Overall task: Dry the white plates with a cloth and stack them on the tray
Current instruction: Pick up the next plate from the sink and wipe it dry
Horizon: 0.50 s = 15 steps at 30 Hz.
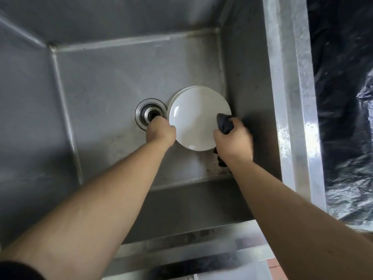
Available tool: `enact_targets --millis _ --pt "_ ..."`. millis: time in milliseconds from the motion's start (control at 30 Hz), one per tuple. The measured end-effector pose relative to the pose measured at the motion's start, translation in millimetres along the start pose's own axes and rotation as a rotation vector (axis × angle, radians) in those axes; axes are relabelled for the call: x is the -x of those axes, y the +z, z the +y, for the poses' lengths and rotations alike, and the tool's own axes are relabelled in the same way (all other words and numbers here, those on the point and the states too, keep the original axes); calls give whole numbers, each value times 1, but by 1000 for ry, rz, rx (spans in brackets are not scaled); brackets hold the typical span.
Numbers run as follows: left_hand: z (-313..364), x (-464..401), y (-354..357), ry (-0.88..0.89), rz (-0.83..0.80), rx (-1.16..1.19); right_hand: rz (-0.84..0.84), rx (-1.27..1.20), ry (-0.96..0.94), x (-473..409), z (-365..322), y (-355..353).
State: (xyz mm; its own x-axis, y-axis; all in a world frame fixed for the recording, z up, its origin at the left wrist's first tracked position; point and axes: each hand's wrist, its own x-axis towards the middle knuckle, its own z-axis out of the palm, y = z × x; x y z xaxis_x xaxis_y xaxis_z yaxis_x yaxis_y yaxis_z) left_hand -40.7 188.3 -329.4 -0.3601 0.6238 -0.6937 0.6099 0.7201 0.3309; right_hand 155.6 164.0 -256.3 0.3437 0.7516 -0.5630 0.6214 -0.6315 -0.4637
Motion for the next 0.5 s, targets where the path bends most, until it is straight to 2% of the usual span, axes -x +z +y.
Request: enact_targets --millis 200,500 --pt "-2 2 5 -91 -22 160 3 11 10 7 4 -7" --pt "-3 22 -5 -239 -105 674 10 5 15 26 0 -23"
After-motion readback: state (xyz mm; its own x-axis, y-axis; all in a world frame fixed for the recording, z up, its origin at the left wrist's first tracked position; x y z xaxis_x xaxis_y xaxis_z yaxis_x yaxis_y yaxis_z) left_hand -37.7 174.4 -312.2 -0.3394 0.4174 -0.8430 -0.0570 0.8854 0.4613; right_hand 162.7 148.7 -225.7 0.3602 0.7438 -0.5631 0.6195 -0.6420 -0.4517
